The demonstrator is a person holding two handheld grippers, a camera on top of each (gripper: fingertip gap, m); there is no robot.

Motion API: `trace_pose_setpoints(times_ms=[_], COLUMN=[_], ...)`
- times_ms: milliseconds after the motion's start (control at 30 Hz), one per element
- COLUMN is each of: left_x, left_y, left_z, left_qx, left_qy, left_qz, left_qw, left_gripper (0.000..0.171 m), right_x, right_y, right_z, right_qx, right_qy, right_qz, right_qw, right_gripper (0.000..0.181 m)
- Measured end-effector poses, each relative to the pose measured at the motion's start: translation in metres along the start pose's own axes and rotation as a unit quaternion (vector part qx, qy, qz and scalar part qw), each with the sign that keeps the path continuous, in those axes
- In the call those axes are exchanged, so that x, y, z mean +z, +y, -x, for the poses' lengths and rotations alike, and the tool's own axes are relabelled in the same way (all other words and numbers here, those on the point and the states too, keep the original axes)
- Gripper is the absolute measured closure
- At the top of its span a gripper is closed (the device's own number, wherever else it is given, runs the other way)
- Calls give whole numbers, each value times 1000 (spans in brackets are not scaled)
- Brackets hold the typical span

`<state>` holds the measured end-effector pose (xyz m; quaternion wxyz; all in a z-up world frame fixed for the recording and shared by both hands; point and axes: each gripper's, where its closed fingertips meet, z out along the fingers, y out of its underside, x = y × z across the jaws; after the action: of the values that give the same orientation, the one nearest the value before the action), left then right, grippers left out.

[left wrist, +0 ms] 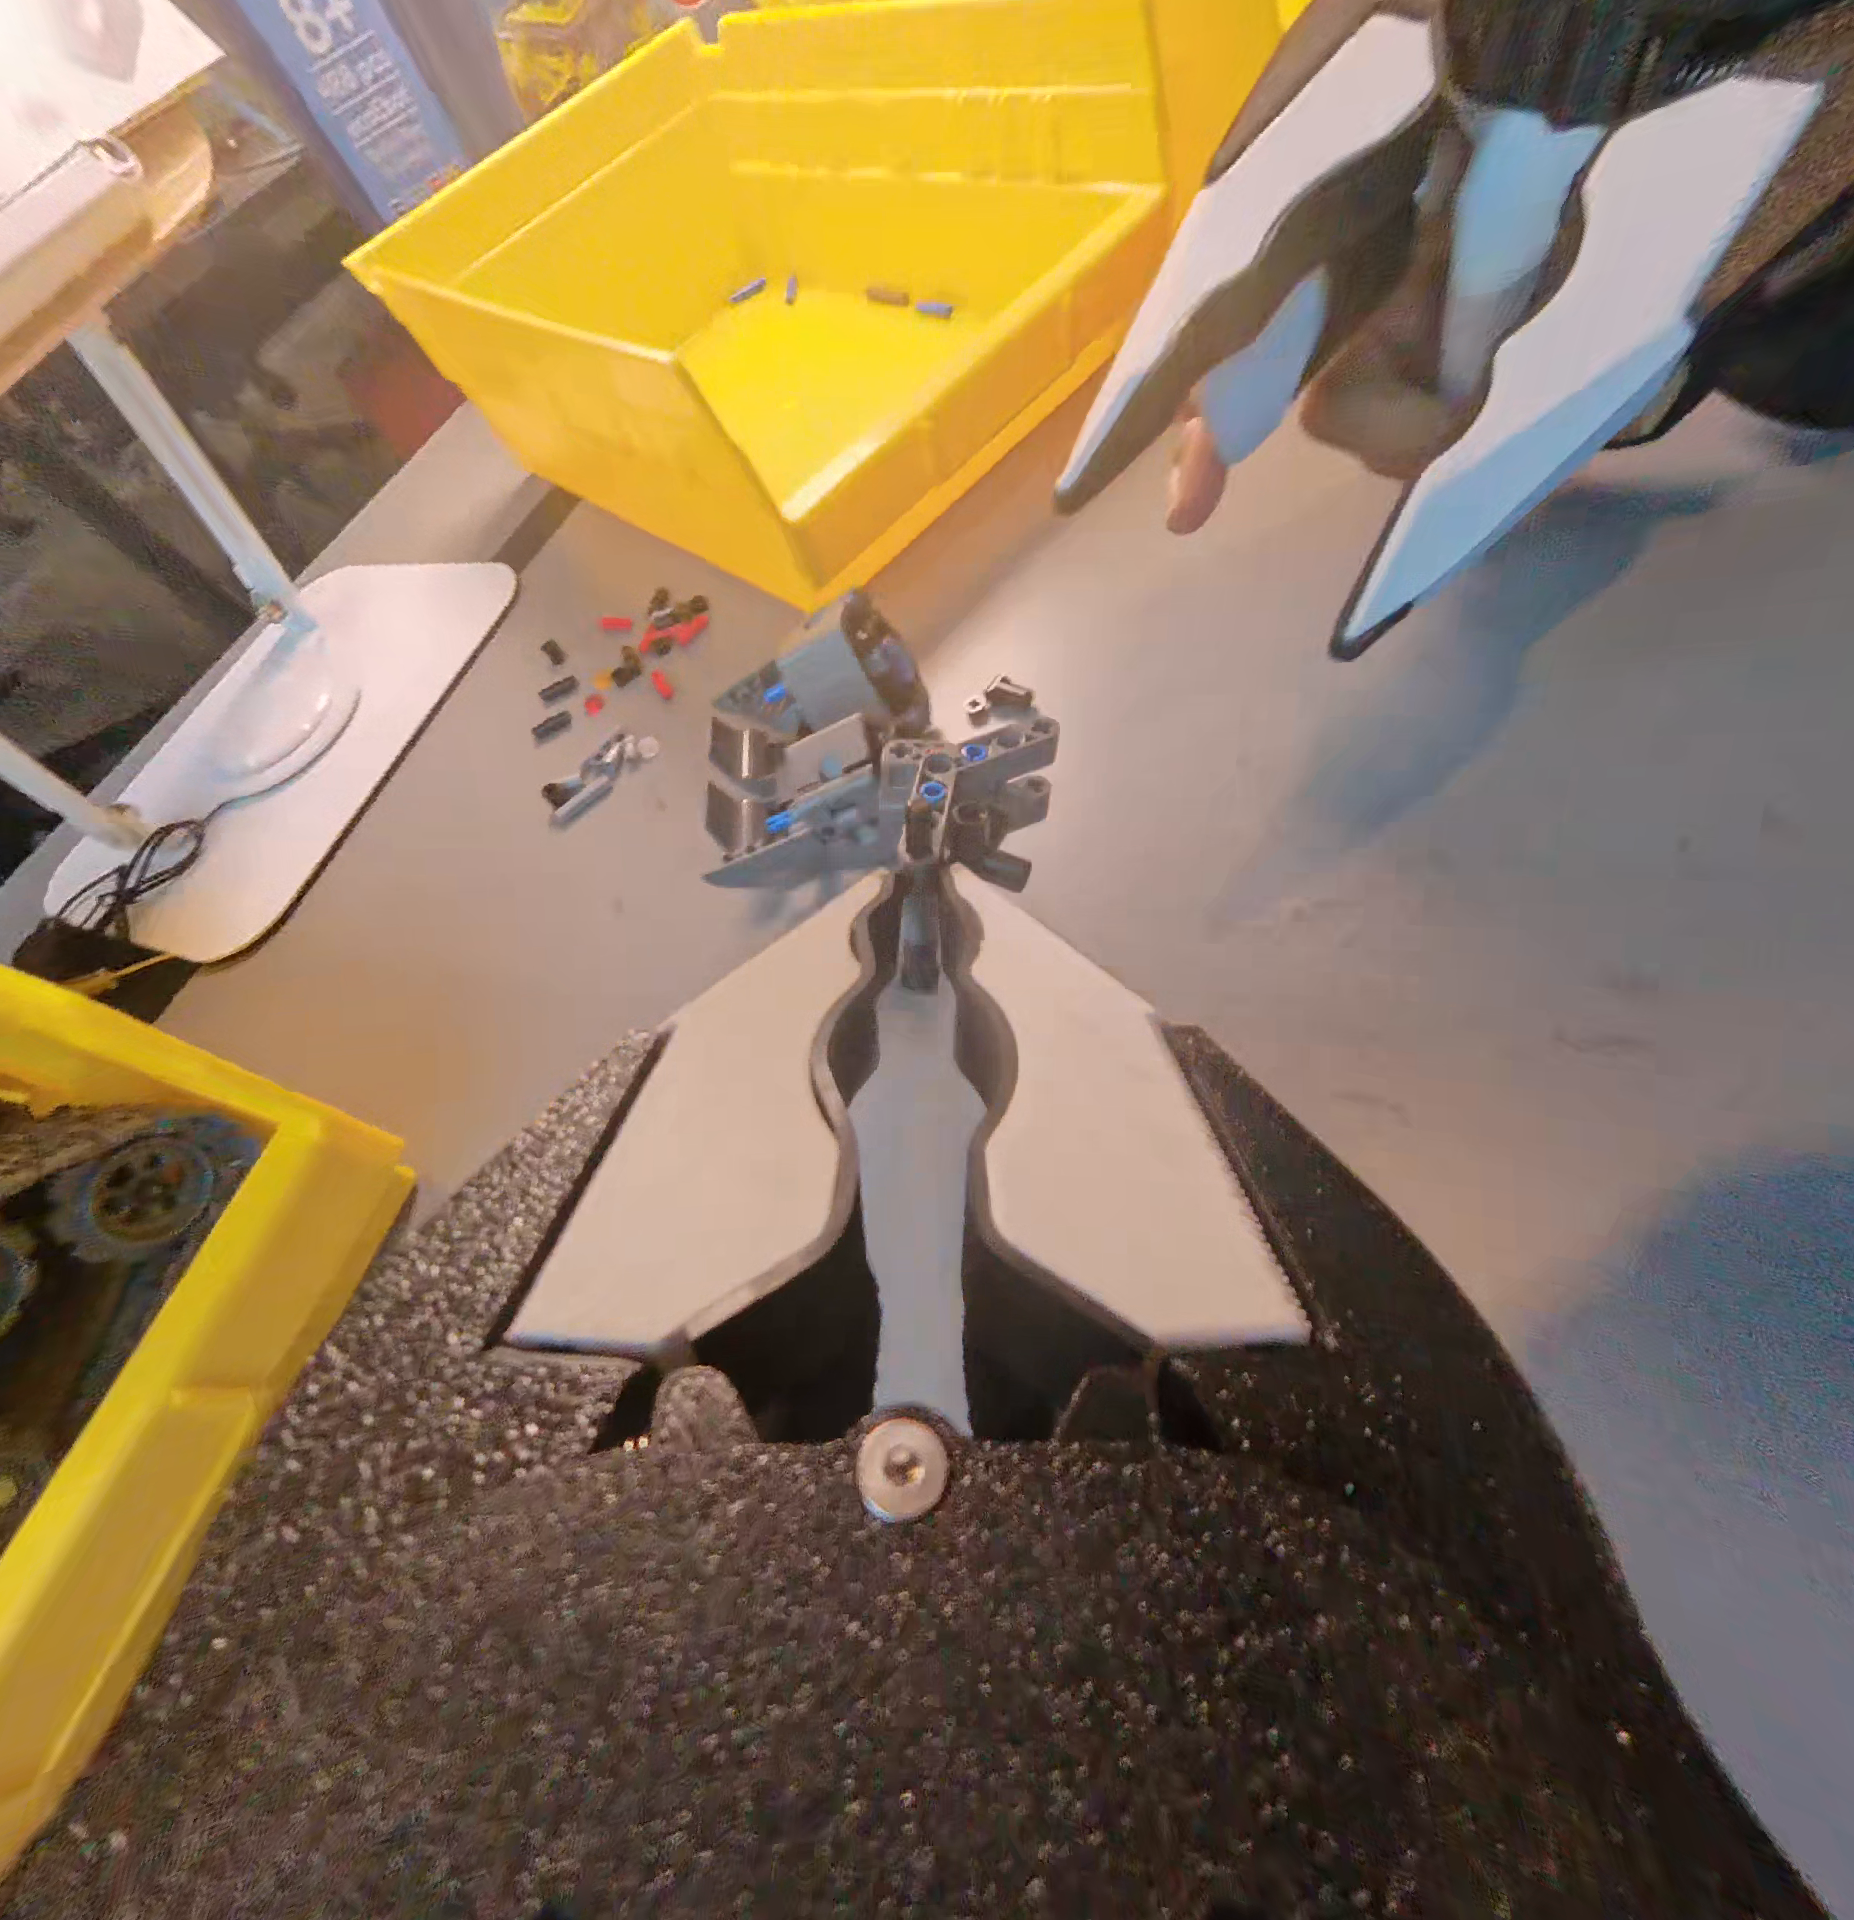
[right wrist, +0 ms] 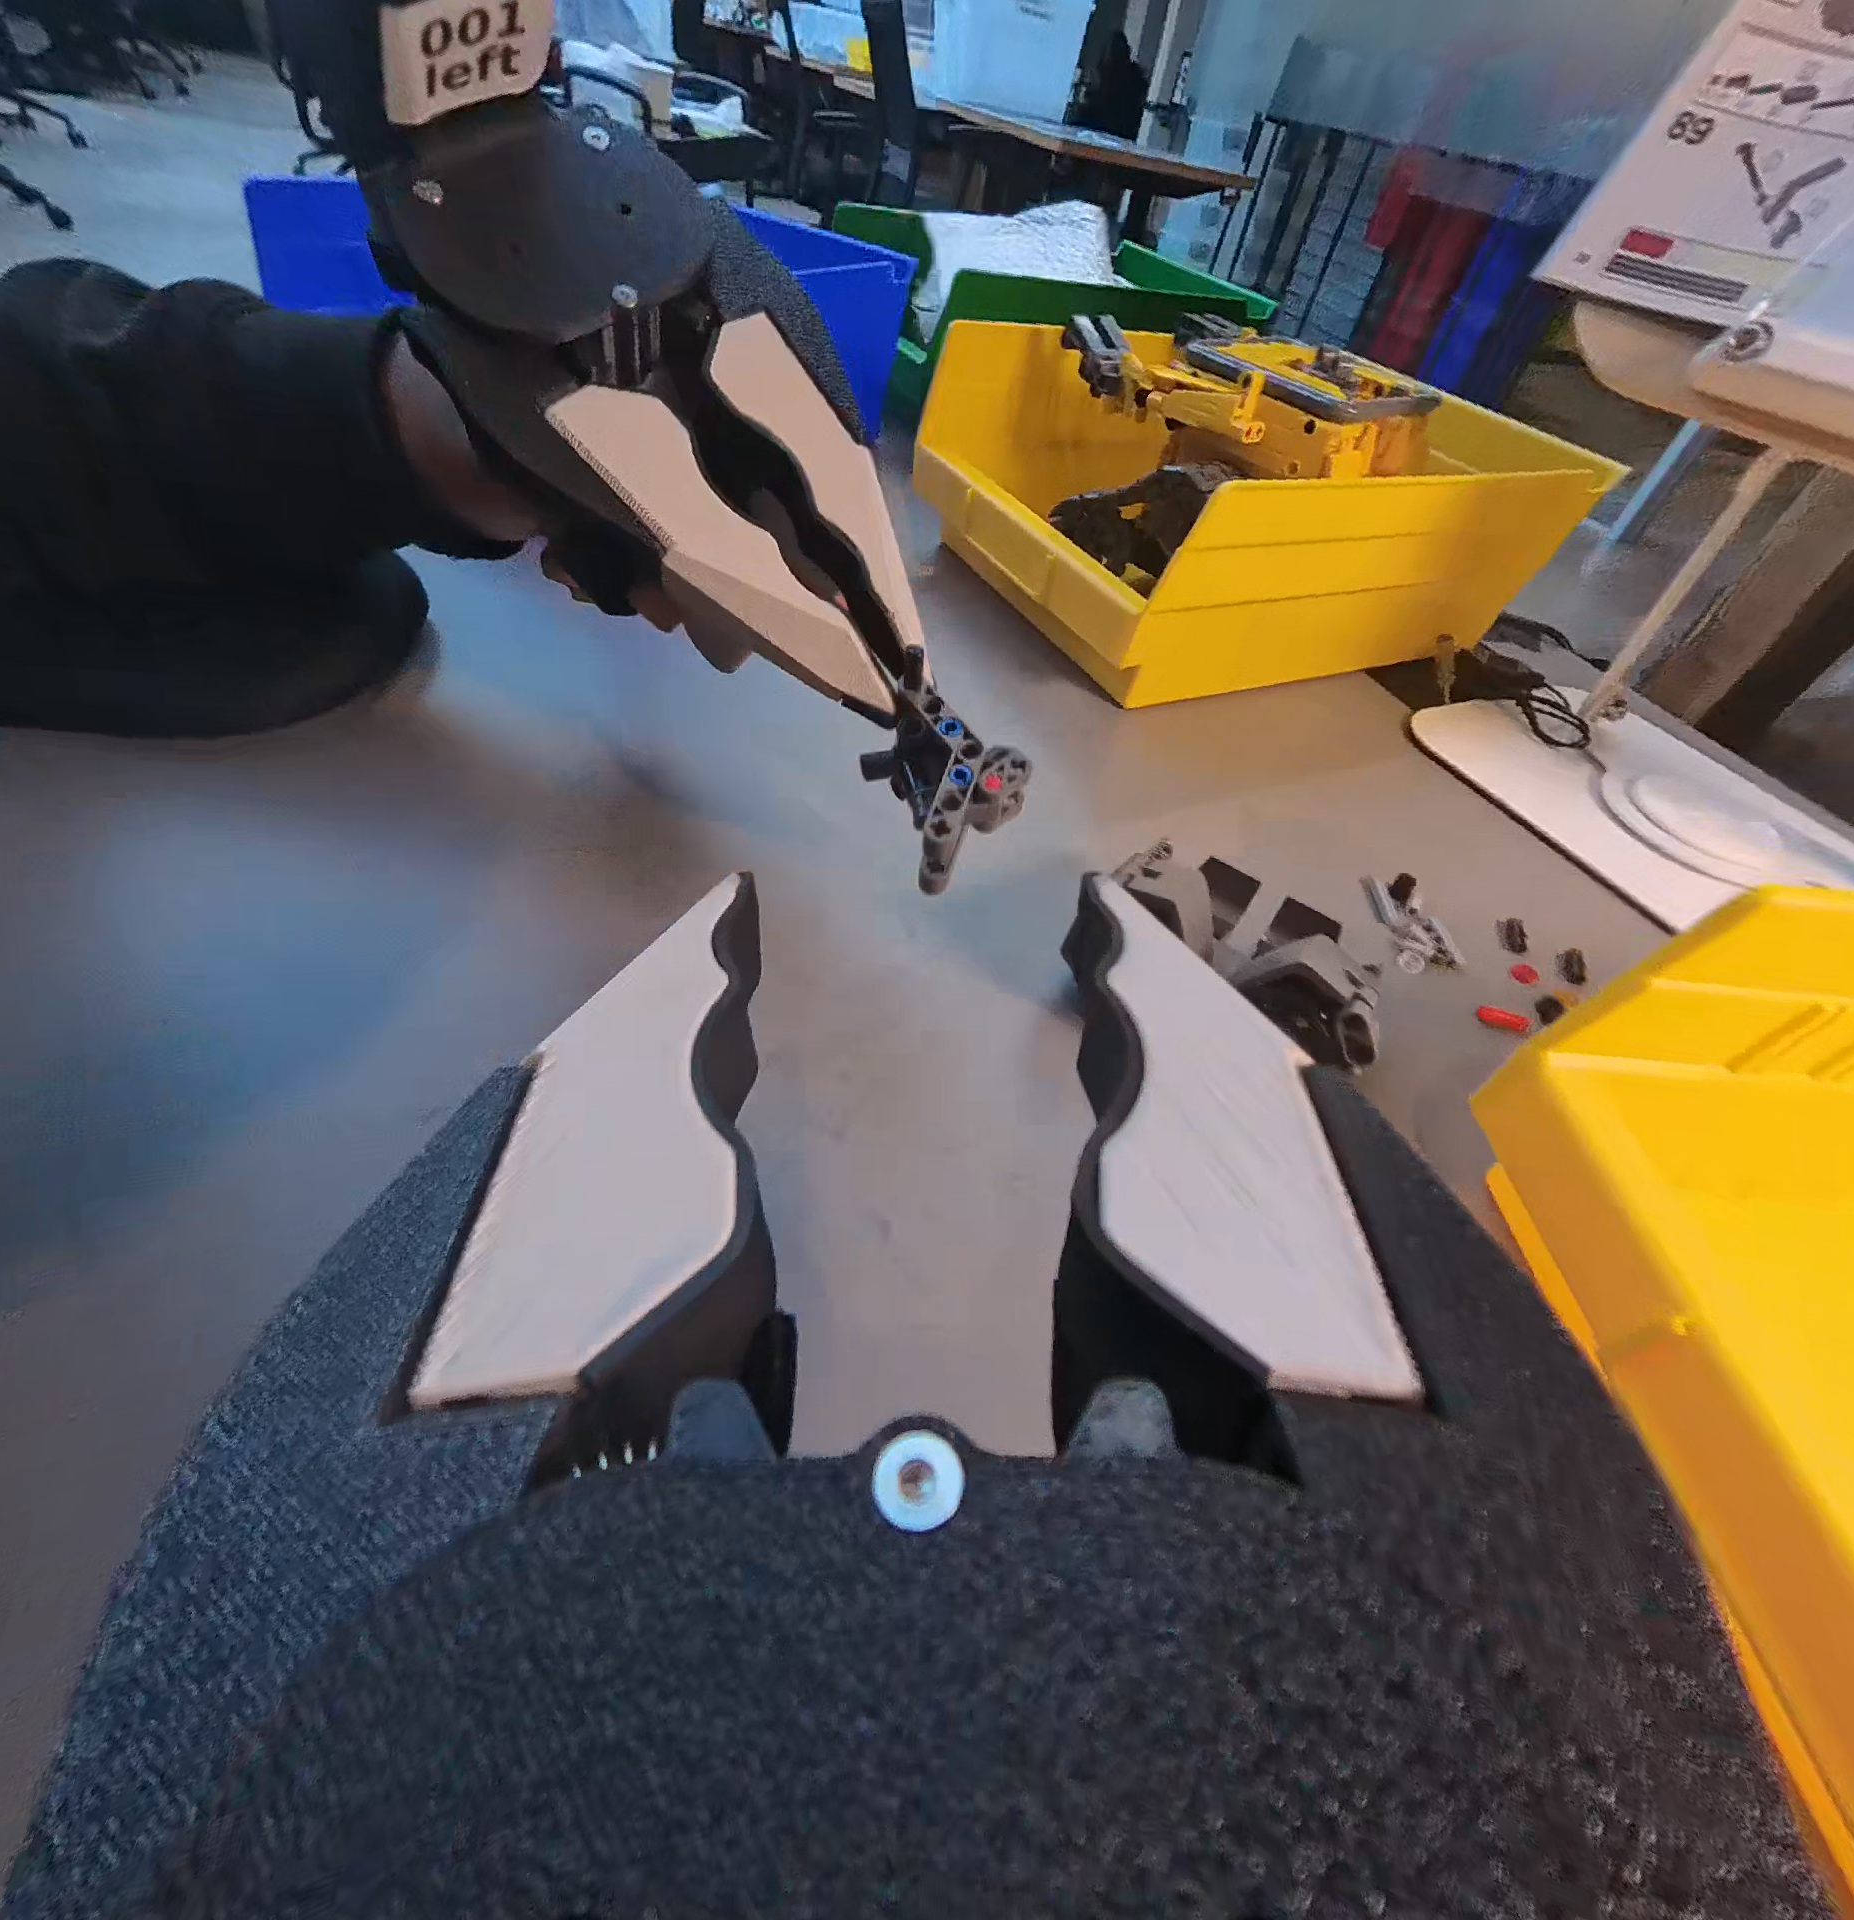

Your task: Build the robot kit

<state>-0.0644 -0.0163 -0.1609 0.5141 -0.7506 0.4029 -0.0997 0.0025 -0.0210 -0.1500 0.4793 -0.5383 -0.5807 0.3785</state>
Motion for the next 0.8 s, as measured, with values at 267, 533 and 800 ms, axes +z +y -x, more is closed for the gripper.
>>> trace_pose_setpoints(times_ms=[267,533,800], left_x=[-2,-23,-6], left_y=[-35,-81,-59], left_z=[-74,-70,-67], left_qx=[-37,-169,-30], left_qy=[158,215,109], left_qz=[-71,-222,-156], left_qw=[984,936,981], left_gripper=[166,143,165], right_x=[12,-5,10], right_y=[17,-40,-4], right_z=[28,34,27], right_qx=[-121,85,-7], right_qy=[-20,-105,-50], right_qz=[44,-131,-27], right_qw=[991,982,998], right_gripper=[147,147,146])
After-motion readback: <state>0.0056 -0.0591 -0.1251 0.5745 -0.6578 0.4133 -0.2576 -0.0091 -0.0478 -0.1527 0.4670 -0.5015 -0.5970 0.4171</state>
